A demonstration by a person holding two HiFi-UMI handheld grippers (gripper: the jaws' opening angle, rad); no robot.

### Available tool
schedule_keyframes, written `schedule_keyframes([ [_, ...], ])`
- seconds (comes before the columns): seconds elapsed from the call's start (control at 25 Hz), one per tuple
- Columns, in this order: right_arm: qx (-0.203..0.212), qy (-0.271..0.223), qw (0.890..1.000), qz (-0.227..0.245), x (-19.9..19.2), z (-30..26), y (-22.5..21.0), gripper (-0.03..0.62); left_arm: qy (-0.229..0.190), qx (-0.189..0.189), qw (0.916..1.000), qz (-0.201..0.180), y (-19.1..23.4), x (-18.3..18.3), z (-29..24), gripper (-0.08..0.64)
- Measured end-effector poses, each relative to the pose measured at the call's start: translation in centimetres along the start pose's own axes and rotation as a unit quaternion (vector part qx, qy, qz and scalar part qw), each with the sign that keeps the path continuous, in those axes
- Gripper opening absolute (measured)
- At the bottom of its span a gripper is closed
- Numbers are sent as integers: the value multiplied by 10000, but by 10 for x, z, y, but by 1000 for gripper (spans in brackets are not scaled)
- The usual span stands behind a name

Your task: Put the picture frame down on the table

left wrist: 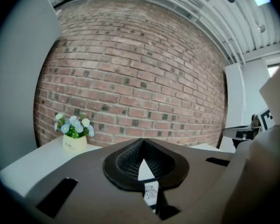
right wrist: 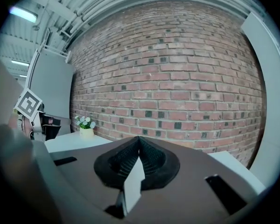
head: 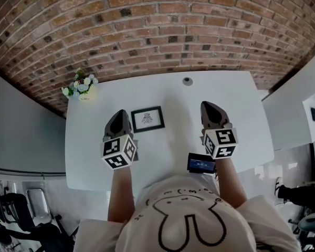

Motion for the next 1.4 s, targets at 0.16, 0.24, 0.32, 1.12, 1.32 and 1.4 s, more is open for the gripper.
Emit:
schedule_keyframes([
  [0.16, -108, -301, 9994, 163, 13, 7, 0, 17, -370, -131, 9981, -464, -10, 15, 5, 12],
  [0.24, -160, -540, 9981, 265, 22, 12, 0, 17, -563, -163, 9963, -635, -14, 24, 7, 12],
  [0.32, -191, -783, 9958, 425, 31, 17, 1, 17, -770, -154, 9941, -750, -17, 33, 10, 12],
  [1.12, -319, -1465, 9811, 1220, 59, 37, 9, 17, -1823, -191, 9769, -1096, -27, 73, 28, 12],
  [1.32, -287, -1370, 9827, 1214, 57, 37, 7, 17, -1791, -279, 9762, -1187, -30, 72, 28, 12],
  [1.4, -290, -1361, 9829, 1203, 57, 37, 7, 17, -1776, -316, 9763, -1198, -30, 72, 28, 12],
])
Point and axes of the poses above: the fingertips, and each gripper's own axes: z backward along the fingers, y to its left, x out of its top, the point moved 10 cm from there along z, backward along the fingers, and after that the axes turned 7 degrees about y, right-handed, at the moved point
